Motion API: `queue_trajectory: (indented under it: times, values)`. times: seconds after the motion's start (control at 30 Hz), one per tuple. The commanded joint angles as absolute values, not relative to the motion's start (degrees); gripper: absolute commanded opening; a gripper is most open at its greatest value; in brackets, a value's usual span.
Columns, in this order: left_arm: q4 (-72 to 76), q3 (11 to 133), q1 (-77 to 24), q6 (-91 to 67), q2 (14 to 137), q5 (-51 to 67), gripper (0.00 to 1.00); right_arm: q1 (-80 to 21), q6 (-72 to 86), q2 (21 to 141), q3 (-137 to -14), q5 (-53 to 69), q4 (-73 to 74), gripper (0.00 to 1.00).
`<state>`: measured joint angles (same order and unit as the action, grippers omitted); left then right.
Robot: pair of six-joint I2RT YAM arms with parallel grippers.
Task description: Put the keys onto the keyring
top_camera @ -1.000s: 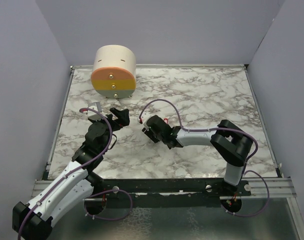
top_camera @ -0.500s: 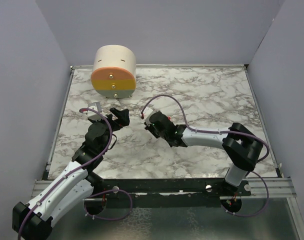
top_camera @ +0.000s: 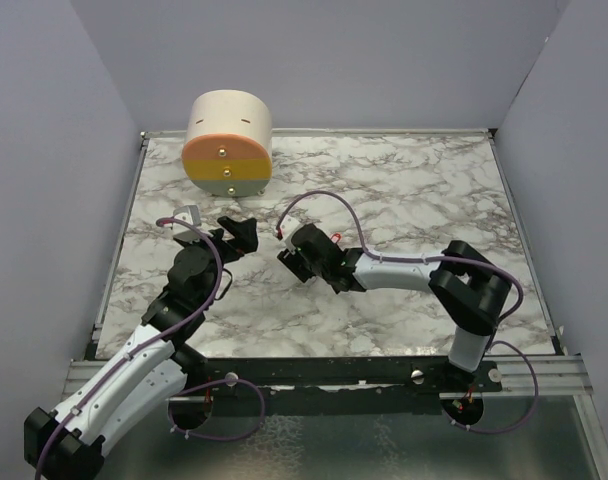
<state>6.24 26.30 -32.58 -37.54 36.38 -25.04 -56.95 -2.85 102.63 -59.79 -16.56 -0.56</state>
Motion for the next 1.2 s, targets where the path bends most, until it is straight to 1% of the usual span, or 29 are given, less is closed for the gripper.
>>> queue_trajectory:
  times: [0.0, 0.43, 0.8, 0.93, 1.17]
  values:
    - [5.8, 26.3, -32.2, -36.6, 34.6, -27.0, 0.96, -57.3, -4.0, 105.8, -62.6, -18.1, -0.3, 0.57]
    - [5.3, 26.1, -32.2, -36.4, 34.2, -27.4, 0.97, -57.3, -4.3, 108.9, -63.3, -20.6, 1.1, 0.52]
    - [5.6, 26.0, -32.1, -36.5, 34.5, -27.3, 0.97, -57.3, -3.9, 109.2, -62.3, -22.1, 1.4, 0.51]
    - [5.8, 25.9, -32.2, -36.6, 34.6, -27.2, 0.97, -57.3, -3.9, 109.4, -62.1, -22.7, 1.6, 0.48]
    - [5.9, 25.8, -32.1, -36.6, 34.8, -27.2, 0.97, -57.3, -3.6, 109.6, -62.0, -23.3, 2.1, 0.39]
